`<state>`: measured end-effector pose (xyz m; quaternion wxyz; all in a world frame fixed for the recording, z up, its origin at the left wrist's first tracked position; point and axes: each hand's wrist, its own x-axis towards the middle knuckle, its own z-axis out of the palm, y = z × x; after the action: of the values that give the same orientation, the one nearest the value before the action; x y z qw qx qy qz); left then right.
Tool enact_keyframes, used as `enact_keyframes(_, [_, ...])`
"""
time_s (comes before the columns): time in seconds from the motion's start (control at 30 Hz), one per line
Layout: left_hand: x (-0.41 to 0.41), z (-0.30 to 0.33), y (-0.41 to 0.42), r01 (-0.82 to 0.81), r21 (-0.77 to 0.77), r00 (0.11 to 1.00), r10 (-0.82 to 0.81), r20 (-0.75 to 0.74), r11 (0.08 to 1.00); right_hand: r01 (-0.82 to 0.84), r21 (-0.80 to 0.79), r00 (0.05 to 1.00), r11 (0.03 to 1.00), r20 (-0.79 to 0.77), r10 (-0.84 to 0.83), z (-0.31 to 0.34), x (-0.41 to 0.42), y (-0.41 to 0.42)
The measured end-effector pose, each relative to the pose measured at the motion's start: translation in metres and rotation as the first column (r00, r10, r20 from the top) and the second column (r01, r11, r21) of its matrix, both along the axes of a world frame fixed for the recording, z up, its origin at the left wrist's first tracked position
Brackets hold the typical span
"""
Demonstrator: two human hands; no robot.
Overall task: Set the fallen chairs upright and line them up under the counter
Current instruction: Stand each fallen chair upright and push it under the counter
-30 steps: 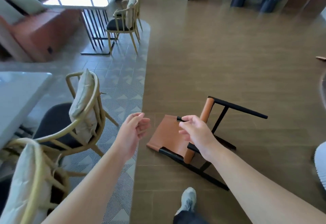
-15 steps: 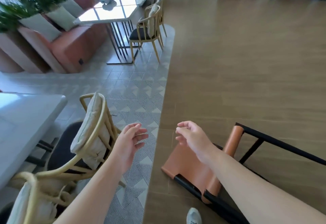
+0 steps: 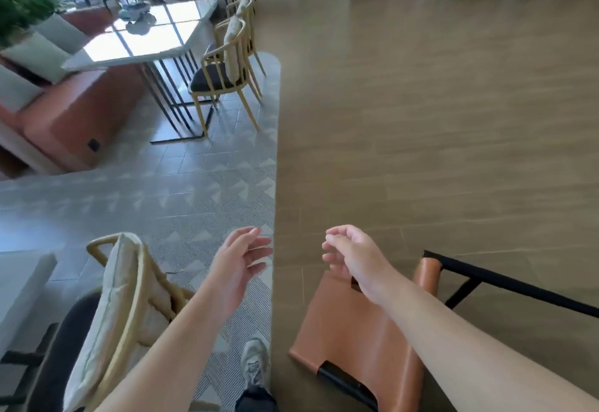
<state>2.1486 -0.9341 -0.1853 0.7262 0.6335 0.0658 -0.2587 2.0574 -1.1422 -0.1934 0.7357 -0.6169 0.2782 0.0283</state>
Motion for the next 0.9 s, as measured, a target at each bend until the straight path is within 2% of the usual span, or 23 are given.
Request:
enact_keyframes(0.3, [0.177, -0.027, -0.048, 0.27, -0.006, 0.96, -0.27, -0.08, 0.963, 0.301, -0.066, 0.948, 0.951, -0.089, -0.306, -0.027, 0.125, 0.001])
enact_keyframes(0.47, [0.246, -0.025, -0.084, 0.461, -0.015, 0.883, -0.461, -0.086, 0.887, 0.403, -0.164, 0.899, 0.901, -0.114, -0.423, -0.01, 0.151, 0.012])
enact_keyframes(0.67, [0.243, -0.011, -0.146, 0.634, -0.091, 0.767, -0.64, -0.048, 0.768, 0.602, -0.224, 0.77, 0.766, -0.091, -0.632, 0.012, 0.114, -0.005])
enact_keyframes(0.9, [0.182, 0.011, -0.186, 0.773, -0.074, 0.63, -0.776, -0.019, 0.63, 0.759, -0.127, 0.638, 0.638, -0.049, -0.769, 0.008, 0.053, -0.016])
